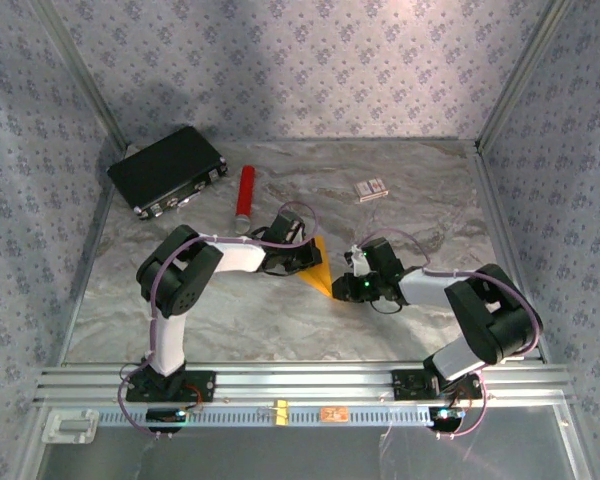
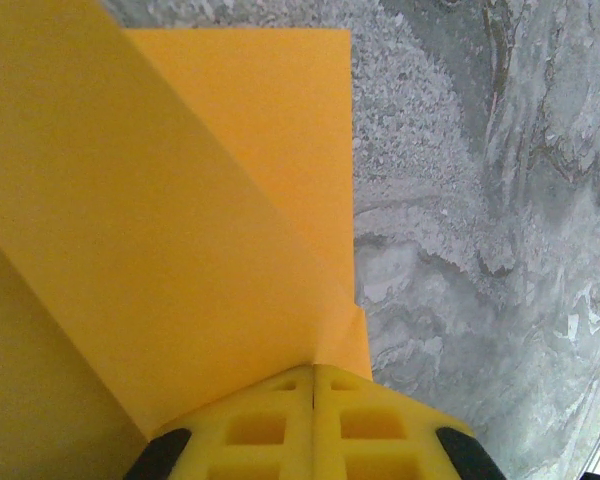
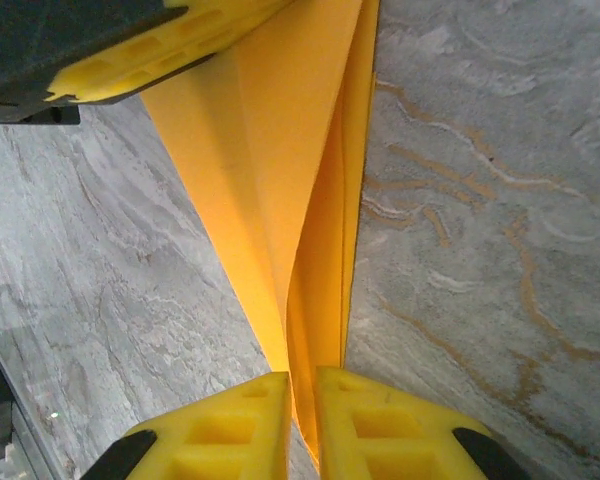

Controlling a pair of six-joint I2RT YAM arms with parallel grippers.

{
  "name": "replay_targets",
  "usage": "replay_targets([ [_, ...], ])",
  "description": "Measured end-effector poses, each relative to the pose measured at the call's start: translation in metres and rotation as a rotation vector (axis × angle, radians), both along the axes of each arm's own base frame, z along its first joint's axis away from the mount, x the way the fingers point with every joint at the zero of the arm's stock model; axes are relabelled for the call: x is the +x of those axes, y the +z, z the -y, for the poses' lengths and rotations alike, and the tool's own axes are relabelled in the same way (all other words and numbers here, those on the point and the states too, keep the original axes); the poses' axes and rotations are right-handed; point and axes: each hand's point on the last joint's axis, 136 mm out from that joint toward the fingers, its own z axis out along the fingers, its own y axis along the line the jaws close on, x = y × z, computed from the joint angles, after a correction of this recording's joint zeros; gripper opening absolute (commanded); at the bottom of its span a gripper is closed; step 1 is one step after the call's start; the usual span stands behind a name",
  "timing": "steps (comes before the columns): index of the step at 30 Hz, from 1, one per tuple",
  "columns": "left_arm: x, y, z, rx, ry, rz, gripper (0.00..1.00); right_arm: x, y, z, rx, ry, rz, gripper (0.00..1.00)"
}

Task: Fold a paper plane with a square sheet of paper (pick it up from the middle)
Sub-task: Fourth fold the wing at the center of the table.

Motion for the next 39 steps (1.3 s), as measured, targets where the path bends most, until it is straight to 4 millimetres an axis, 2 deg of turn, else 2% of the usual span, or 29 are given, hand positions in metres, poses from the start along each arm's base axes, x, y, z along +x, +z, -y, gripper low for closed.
replay_targets([
  [6,0.0000,0.0000,0.0000,0.000,0.000,0.000,0.03,0.0005,-0.0028,0.0018,-0.023,-0.002,0.002,0.07],
  [16,-0.0001,0.0000,0.0000,0.000,0.000,0.000,0.03,-0.0007,0.0005,0.0017,-0.020,0.000,0.006,0.18],
  [25,-0.0001,0.0000,0.0000,0.000,0.000,0.000,0.03,-0.0022,-0.0033,0.0047,-0.041,0.004,0.003,0.09],
  [30,-0.0001,0.0000,0.0000,0.000,0.000,0.000,0.03,-0.0020,-0.0034,0.0049,-0.043,0.003,0.003,0.09],
  [34,-0.0001,0.0000,0.0000,0.000,0.000,0.000,0.03,-0.0022,-0.0033,0.0048,-0.042,0.003,0.002,0.13],
  [39,-0.0001,0.0000,0.0000,0.000,0.000,0.000,0.03,-0.0029,-0.0033,0.0057,-0.044,0.002,0.005,0.08],
])
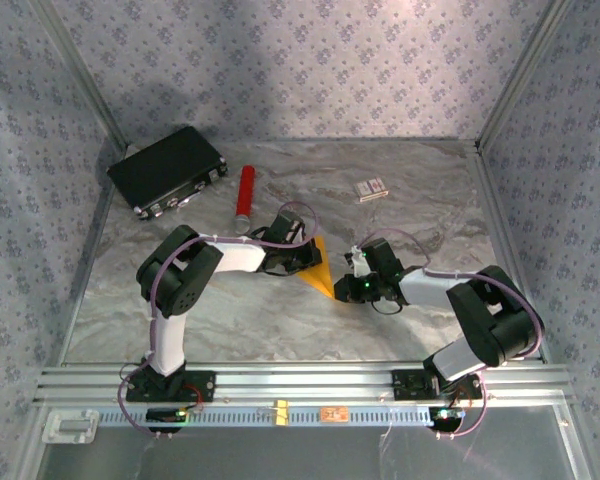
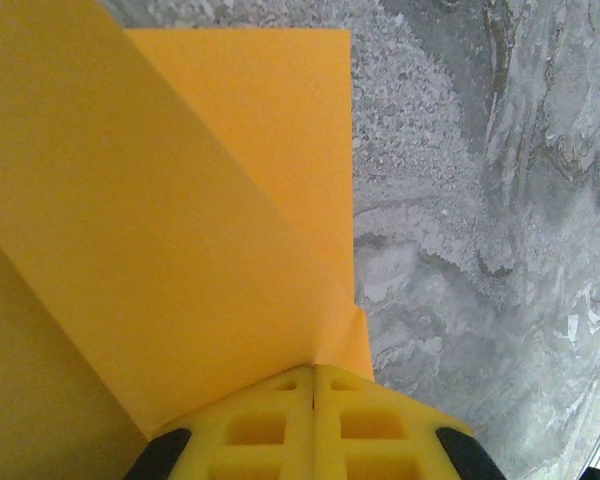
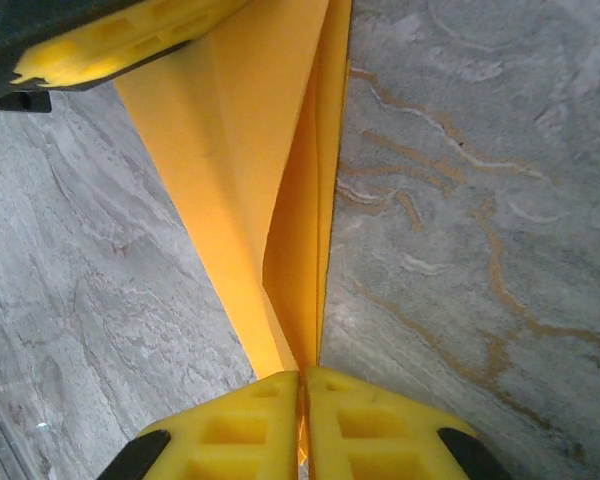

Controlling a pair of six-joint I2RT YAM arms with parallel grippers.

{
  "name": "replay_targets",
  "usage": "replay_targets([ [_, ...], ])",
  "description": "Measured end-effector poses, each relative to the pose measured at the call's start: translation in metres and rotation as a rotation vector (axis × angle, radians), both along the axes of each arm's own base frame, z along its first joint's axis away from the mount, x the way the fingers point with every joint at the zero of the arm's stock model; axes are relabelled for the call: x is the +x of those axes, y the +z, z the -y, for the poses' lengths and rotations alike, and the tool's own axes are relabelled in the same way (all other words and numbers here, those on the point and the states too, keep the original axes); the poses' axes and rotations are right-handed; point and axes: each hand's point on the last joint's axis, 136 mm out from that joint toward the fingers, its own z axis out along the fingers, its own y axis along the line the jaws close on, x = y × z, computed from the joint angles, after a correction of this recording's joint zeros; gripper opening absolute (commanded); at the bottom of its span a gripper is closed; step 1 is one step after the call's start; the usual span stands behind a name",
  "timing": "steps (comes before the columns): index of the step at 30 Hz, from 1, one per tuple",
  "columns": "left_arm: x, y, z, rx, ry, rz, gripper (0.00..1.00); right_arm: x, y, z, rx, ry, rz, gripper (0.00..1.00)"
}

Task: Fold a paper plane with a square sheet of paper (pick it up from the middle)
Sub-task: Fourth fold the wing at the center of the table.

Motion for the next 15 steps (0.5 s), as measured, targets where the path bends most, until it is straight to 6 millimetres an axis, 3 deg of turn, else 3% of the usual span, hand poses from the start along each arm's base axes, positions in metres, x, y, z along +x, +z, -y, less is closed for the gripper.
replay_targets([
  [15,-0.004,0.000,0.002,-0.007,-0.013,-0.008,0.03,-0.016,0.003,0.013,-0.047,-0.008,-0.036,0.14],
])
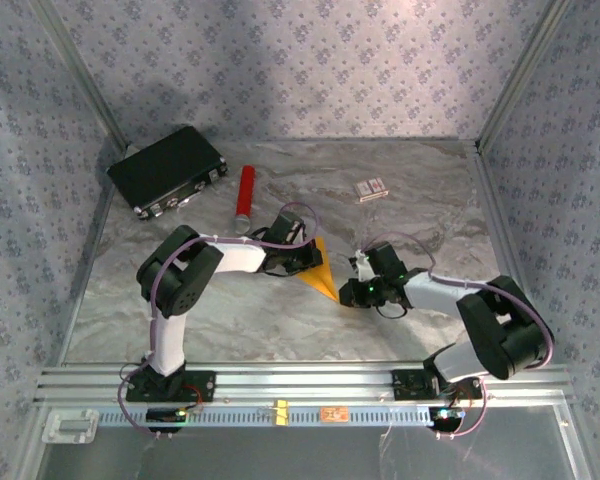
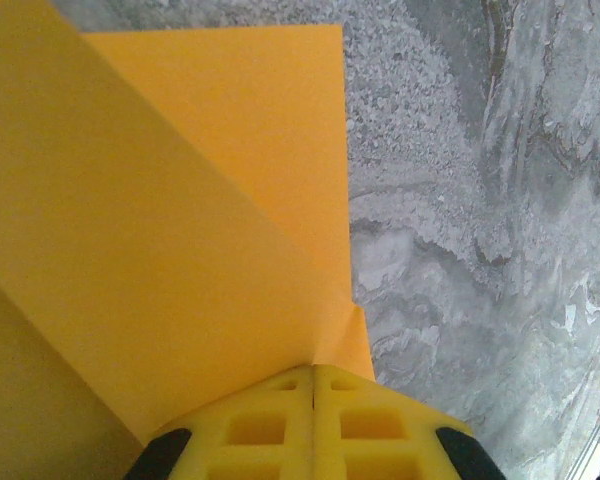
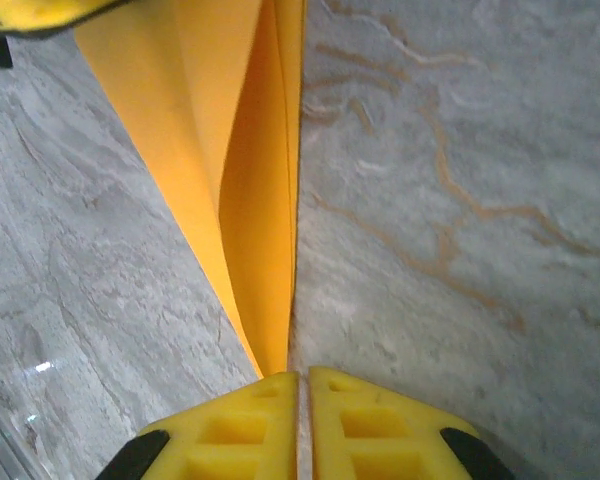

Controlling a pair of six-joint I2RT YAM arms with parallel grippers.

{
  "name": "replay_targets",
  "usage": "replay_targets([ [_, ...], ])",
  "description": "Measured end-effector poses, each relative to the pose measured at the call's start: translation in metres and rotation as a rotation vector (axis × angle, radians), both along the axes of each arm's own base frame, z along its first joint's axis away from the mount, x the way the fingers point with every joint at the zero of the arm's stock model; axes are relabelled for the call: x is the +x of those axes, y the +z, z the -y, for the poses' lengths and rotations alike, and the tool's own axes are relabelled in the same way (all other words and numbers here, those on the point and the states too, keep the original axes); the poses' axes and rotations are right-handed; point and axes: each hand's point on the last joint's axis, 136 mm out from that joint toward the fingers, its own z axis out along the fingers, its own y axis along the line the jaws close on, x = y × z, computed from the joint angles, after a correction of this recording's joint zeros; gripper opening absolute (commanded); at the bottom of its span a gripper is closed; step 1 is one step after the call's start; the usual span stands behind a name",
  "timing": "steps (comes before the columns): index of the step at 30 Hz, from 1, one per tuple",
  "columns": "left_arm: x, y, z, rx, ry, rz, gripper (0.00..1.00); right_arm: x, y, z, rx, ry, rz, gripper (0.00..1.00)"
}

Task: Fold a paper plane with a square sheet of paper (pick it up from the middle)
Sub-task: Fourth fold the wing at the center of the table.

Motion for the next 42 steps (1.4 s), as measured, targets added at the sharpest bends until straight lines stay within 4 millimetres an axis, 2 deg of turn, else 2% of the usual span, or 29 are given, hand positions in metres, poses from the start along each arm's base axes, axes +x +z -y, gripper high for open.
replay_targets([
  [3,0.000,0.000,0.000,0.001,0.000,-0.001,0.03,-0.003,0.006,0.003,-0.004,-0.005,0.000,0.14],
  [6,0.000,0.000,0.000,0.000,0.000,0.000,0.03,0.001,0.017,0.002,0.018,-0.017,0.024,0.10],
  [11,0.000,0.000,0.000,0.000,0.000,0.000,0.03,0.014,0.035,-0.010,0.076,-0.016,0.045,0.06],
  [14,0.000,0.000,0.000,0.000,-0.001,0.000,0.03,0.024,0.039,-0.022,0.086,-0.001,0.047,0.05],
  [18,0.000,0.000,0.000,0.000,-0.001,0.000,0.03,0.032,0.036,-0.039,0.076,0.031,0.038,0.05],
  [26,0.000,0.000,0.000,0.000,-0.001,0.000,0.03,0.042,0.022,-0.057,0.006,0.055,0.023,0.04],
  [33,0.000,0.000,0.000,0.001,-0.001,0.000,0.03,0.042,0.002,-0.045,-0.040,0.025,-0.012,0.05],
  [42,-0.001,0.000,0.000,0.000,-0.002,-0.002,0.03,0.039,0.000,-0.042,0.045,0.017,0.002,0.05],
])
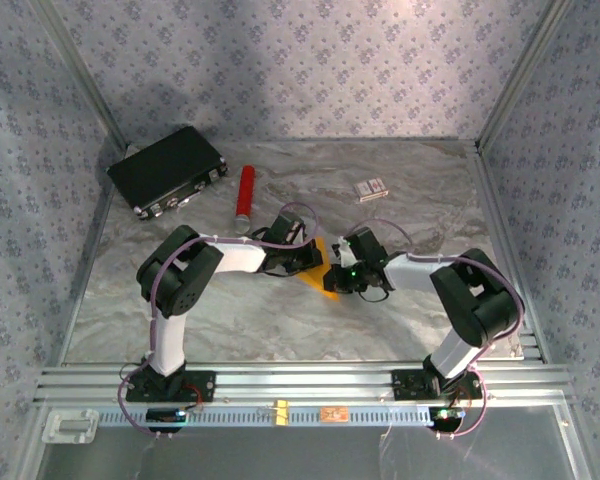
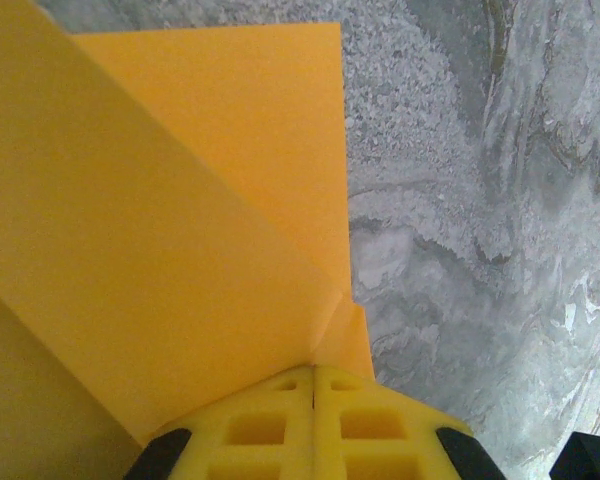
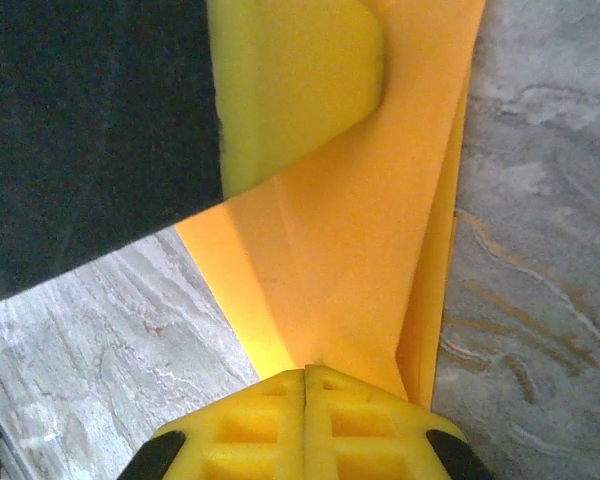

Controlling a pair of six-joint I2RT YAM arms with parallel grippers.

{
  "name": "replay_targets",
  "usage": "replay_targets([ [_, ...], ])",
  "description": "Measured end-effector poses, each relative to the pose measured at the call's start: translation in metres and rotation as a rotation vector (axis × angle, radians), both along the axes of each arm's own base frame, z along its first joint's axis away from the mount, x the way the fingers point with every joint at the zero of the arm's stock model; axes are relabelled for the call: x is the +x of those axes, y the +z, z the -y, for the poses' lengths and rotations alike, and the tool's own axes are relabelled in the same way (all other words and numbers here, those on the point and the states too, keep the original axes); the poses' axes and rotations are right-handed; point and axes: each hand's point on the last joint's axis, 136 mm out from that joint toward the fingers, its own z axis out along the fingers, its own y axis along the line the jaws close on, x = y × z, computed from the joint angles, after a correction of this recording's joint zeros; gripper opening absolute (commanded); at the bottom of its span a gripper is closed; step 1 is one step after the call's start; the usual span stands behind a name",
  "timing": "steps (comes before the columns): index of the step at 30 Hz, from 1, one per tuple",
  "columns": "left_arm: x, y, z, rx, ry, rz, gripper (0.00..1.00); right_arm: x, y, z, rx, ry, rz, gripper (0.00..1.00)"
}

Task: Fold a paper plane with a square sheet of paper (pick it up from the middle)
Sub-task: Fourth fold the wing at the center of the table.

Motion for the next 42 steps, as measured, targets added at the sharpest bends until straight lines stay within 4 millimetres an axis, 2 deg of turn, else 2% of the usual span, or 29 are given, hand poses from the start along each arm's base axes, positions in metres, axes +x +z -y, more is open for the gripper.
replay_targets([
  [21,-0.007,0.000,0.003,-0.010,-0.025,-0.022,0.02,-0.033,-0.001,0.028,0.049,-0.026,-0.007,0.07],
  [32,-0.006,0.000,0.003,-0.008,-0.020,-0.019,0.02,-0.054,0.002,0.044,0.012,-0.031,-0.050,0.07],
  [37,-0.005,0.000,0.002,-0.007,-0.018,-0.017,0.02,-0.043,0.030,0.043,0.049,-0.055,0.008,0.07],
  [42,-0.005,0.000,0.002,-0.007,-0.018,-0.016,0.02,-0.014,0.049,0.030,0.067,-0.066,0.042,0.07],
])
